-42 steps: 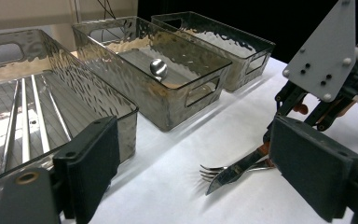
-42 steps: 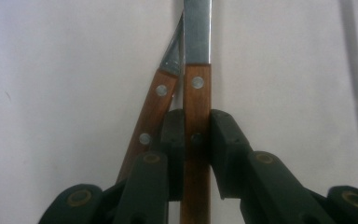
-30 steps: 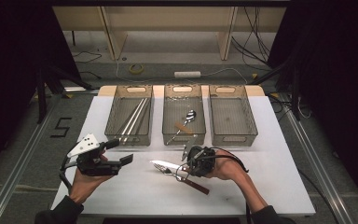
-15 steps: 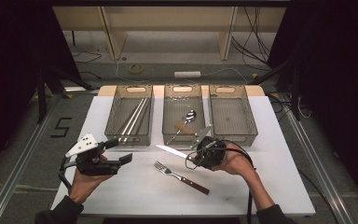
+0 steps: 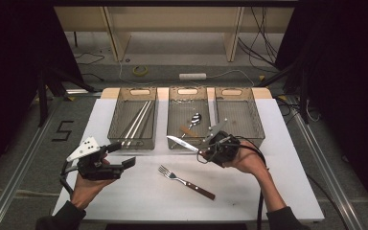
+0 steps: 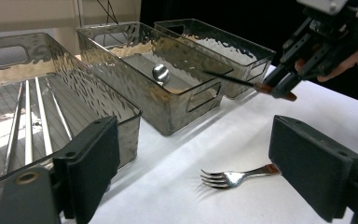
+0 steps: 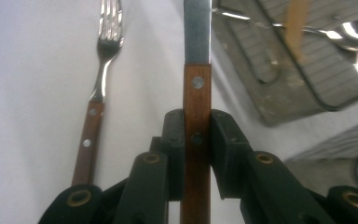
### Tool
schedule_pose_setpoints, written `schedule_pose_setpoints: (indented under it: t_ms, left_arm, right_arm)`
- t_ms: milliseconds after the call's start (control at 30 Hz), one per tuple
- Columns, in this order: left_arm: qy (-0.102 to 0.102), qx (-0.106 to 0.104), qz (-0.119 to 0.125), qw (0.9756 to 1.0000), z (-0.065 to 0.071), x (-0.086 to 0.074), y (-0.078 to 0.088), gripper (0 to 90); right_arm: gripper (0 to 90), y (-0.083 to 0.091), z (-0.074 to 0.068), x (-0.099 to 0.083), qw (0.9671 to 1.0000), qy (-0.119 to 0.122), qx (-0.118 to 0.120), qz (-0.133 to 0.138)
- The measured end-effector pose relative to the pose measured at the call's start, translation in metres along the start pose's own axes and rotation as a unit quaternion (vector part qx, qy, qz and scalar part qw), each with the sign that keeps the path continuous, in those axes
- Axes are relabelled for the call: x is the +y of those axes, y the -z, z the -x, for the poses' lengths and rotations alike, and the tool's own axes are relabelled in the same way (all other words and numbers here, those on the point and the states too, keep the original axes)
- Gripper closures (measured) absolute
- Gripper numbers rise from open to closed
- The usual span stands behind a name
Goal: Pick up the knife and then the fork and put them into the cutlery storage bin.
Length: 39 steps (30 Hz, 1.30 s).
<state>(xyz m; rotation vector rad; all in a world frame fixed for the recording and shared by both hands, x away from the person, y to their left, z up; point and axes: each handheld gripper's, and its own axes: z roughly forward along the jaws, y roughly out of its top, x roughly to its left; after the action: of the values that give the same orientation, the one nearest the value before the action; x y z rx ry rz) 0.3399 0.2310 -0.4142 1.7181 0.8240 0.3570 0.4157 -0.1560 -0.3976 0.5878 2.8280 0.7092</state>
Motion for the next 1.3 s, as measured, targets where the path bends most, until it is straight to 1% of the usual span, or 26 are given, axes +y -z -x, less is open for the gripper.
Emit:
schedule_pose_setpoints:
  t_ms: [67,100,133,200,467,533,633,767,933,1067,1233,1300]
  left_arm:
    - [-0.001,0.0,0.0,1.0,0.0,0.0,0.0,16.0]
    - [0.0,-0.001,0.0,1.0,0.0,0.0,0.0,16.0]
    - [0.0,-0.001,0.0,1.0,0.0,0.0,0.0,16.0]
    - [0.001,0.0,0.0,1.0,0.0,0.0,0.0,16.0]
    - [0.0,0.001,0.0,1.0,0.0,0.0,0.001,16.0]
    - [0.0,0.002,0.0,1.0,0.0,0.0,0.001,16.0]
    - [0.001,0.002,0.001,1.0,0.0,0.0,0.001,16.0]
    - [0.001,0.004,0.002,1.0,-0.001,0.0,0.002,16.0]
    - [0.001,0.004,0.003,1.0,-0.001,0.0,0.003,16.0]
    - [0.004,0.004,0.005,1.0,-0.001,0.0,0.003,16.0]
    - [0.004,0.004,0.006,1.0,-0.002,0.0,0.003,16.0]
    - [0.004,0.004,0.005,1.0,-0.002,0.0,0.003,16.0]
  right_arm:
    - [77.3,0.005,0.006,-0.001,0.9999,-0.007,-0.007,0.008]
    - [77.3,0.007,0.008,-0.001,0.9998,-0.016,-0.009,0.008]
    - [77.3,0.008,0.012,-0.001,0.9997,-0.013,-0.015,0.013]
    - [77.3,0.012,0.017,-0.001,0.9994,-0.023,-0.02,0.018]
    - [77.3,0.026,0.037,0.003,0.9978,-0.045,-0.04,0.028]
    - [77.3,0.03,0.042,0.004,0.9971,-0.052,-0.048,0.029]
    - [77.3,0.036,0.051,0.004,0.996,-0.064,-0.052,0.036]
    - [77.3,0.042,0.064,0.003,0.9937,-0.084,-0.06,0.044]
    - [77.2,0.046,0.08,-0.001,0.9885,-0.118,-0.077,0.054]
    - [77.2,0.046,0.091,-0.004,0.9852,-0.139,-0.083,0.056]
    - [77.3,0.045,0.1,-0.006,0.9834,-0.15,-0.086,0.055]
    - [77.3,0.043,0.104,-0.007,0.9817,-0.159,-0.09,0.054]
